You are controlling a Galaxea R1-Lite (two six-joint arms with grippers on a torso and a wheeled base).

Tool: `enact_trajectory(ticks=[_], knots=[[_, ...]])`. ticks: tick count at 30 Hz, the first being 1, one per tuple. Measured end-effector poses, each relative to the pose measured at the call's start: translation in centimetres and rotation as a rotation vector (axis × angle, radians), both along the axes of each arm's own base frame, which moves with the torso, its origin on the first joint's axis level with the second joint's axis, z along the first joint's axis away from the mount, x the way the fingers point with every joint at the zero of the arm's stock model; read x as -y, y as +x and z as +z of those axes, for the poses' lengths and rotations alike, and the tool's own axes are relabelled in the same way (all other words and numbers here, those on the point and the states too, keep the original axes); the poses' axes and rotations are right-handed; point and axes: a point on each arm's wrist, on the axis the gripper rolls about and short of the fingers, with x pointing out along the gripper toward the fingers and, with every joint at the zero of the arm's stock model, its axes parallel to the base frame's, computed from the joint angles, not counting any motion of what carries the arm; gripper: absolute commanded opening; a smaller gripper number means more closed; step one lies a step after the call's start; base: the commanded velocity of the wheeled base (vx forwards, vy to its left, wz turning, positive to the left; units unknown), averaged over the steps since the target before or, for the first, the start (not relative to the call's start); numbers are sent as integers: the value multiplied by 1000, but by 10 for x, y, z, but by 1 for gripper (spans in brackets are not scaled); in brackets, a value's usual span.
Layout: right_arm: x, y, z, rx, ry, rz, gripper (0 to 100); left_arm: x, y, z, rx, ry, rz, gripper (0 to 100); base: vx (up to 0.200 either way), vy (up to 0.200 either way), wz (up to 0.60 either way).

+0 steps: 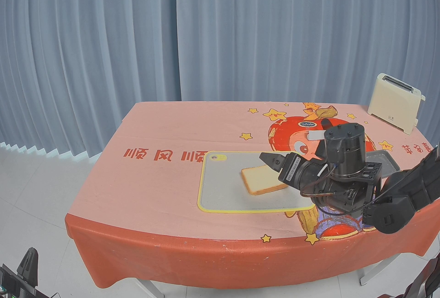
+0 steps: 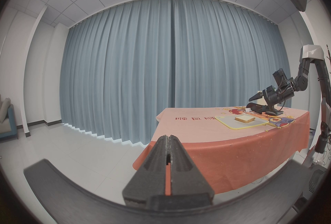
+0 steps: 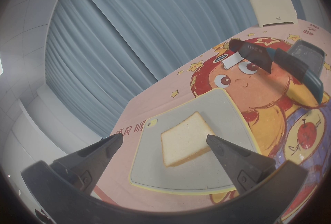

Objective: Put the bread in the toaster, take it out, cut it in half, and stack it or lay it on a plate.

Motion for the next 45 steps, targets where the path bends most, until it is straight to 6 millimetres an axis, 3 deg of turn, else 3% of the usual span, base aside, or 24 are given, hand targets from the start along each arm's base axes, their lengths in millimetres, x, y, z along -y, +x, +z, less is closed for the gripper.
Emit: enact_trajectory(ticks=[11, 20, 33, 45], knots=[[23, -26, 36, 92, -95, 56, 100, 0, 0, 0, 0, 0, -1, 0, 0, 0, 0], [61, -45, 52, 221, -301, 69, 100, 0, 0, 0, 0, 0, 0, 0, 0, 0, 0], [108, -43, 56, 254, -433, -64, 100, 0, 0, 0, 0, 0, 0, 0, 0, 0, 0], [136, -32, 50, 219, -516, -156, 100, 0, 0, 0, 0, 0, 0, 0, 0, 0, 0]])
